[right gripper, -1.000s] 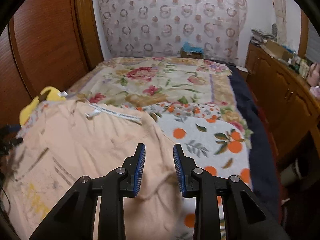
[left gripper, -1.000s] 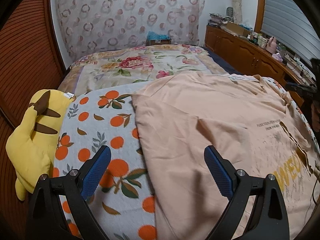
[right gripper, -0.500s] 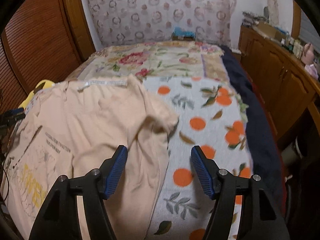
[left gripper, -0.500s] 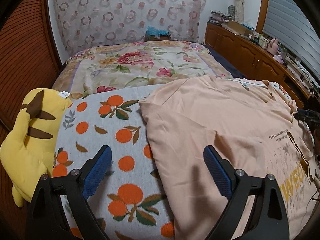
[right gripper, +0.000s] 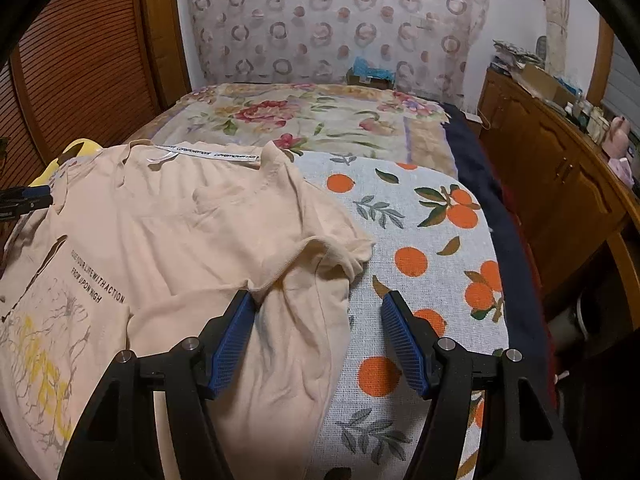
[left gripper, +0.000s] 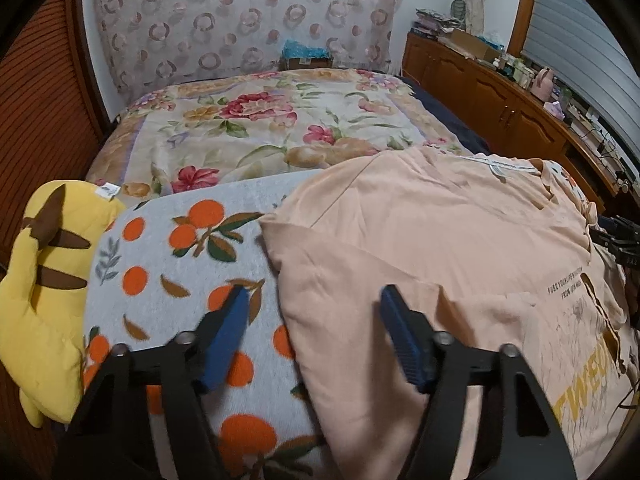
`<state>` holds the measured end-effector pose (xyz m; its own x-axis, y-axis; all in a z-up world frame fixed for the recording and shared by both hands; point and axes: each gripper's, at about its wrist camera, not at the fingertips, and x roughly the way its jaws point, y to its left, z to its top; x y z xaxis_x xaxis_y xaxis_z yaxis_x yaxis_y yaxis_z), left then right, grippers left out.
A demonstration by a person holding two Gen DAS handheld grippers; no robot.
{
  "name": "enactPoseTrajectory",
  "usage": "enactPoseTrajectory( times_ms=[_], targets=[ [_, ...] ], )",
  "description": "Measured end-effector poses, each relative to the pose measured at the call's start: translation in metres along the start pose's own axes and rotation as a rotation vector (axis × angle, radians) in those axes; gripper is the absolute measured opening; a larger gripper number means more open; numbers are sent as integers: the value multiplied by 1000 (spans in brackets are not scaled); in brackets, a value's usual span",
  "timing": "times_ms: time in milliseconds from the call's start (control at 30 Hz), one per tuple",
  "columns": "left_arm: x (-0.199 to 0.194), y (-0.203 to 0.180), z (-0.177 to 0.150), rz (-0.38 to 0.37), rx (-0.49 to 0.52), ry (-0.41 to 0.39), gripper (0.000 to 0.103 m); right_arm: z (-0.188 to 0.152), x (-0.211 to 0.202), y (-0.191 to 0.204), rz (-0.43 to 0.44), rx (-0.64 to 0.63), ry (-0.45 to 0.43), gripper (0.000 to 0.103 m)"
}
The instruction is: Fold small clothes
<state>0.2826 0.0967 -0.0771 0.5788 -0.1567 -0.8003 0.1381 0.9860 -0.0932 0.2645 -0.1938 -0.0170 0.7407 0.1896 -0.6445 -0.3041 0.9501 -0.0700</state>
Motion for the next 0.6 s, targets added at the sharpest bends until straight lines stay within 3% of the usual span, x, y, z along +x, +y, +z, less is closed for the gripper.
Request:
enactPoseTrajectory(
  times_ms=[233, 300, 367, 433, 500, 600],
  targets=[
    [9, 4, 15, 11, -4, -7, 46, -1, 1, -1, -2, -3, 0, 68],
    [9, 5, 16, -2, 4, -13, 23, 0, 1, 0, 1, -8, 3, 68],
    [9, 4, 16, -51, 15, -4, 8, 5, 5, 0, 10, -13, 11, 65],
    [2, 1, 14, -85, 21, -9, 8, 9, 7, 0, 29, -15, 13, 53],
    [-8, -7, 12, -94, 41, -29, 7, 15, 10, 2, 44, -29, 22, 23],
    [-35, -19, 7, -110, 60, -80, 7, 19, 10, 8, 70, -58, 25, 10]
  ],
)
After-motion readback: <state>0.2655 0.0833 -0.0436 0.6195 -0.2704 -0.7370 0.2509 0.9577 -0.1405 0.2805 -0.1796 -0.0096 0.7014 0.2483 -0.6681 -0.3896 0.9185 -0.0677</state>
